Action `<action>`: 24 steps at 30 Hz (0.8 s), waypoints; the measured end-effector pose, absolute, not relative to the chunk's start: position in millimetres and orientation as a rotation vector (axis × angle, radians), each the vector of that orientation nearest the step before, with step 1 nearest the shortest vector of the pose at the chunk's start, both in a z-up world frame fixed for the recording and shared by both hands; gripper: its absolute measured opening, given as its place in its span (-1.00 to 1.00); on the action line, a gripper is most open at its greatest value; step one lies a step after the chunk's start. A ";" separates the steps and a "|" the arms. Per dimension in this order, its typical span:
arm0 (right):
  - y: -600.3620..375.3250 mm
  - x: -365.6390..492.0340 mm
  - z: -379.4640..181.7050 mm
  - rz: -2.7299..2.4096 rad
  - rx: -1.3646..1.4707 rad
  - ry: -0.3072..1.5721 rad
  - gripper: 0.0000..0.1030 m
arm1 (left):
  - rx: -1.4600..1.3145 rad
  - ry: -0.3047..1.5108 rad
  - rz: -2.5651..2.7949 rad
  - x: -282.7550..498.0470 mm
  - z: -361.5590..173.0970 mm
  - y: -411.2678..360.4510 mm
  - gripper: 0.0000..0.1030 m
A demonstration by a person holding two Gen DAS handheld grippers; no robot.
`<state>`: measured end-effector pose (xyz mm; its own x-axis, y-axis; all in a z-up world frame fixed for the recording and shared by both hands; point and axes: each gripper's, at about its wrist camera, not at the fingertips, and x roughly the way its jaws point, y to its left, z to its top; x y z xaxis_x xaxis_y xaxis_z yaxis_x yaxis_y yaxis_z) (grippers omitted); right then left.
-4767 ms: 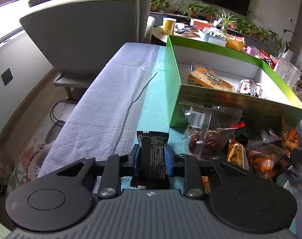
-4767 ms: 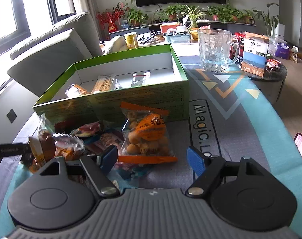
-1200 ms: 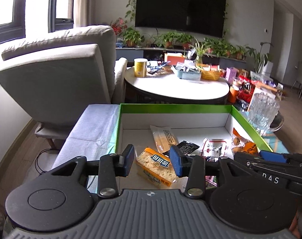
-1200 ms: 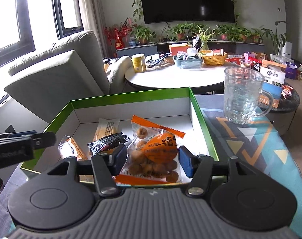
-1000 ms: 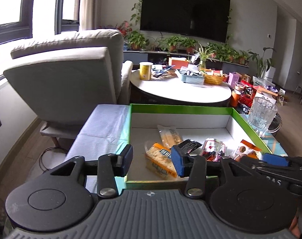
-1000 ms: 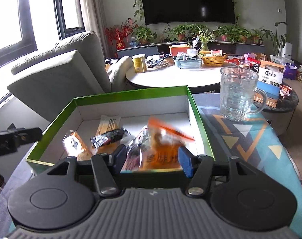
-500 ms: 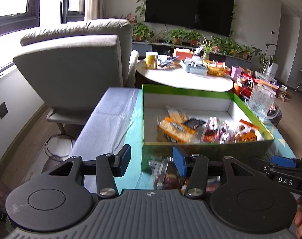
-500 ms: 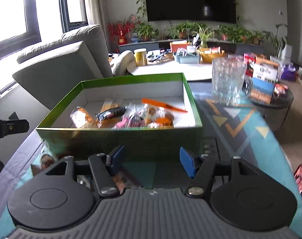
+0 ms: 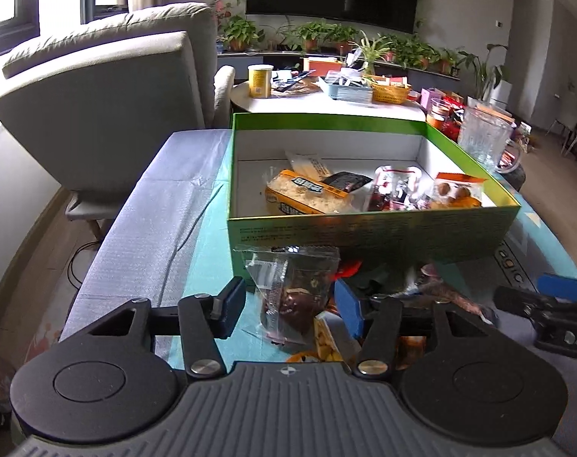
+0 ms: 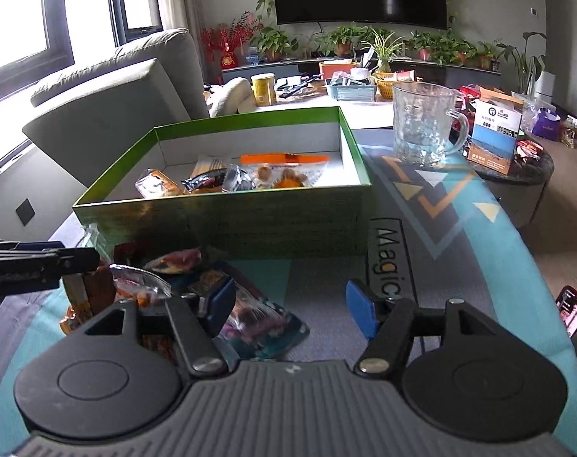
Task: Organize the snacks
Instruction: 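Grasp the clear dark-cake packet with left while right moves toward the snack pile, then hold the cake packet with left while right grasps the pink sausage packet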
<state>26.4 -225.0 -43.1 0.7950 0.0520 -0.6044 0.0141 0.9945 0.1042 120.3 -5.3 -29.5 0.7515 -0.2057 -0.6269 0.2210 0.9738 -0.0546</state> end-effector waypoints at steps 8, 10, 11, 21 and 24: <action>-229.6 26.6 -54.4 0.013 0.126 0.689 -0.16 | -0.046 0.721 -0.247 139.1 -41.8 5.3 0.13; -228.7 27.2 -56.1 0.014 0.129 0.696 -0.16 | -0.071 0.735 -0.244 145.4 -45.5 7.3 0.13; -228.2 27.5 -56.8 0.016 0.129 0.698 -0.16 | -0.084 0.740 -0.247 147.2 -47.2 8.7 0.11; -217.4 32.1 -61.3 0.126 0.070 0.693 -0.16 | -0.086 0.731 -0.281 142.7 -51.4 17.7 -0.15; -212.1 41.5 -65.0 0.134 0.004 0.705 -0.16 | -0.100 0.722 -0.279 141.3 -48.5 23.9 -0.15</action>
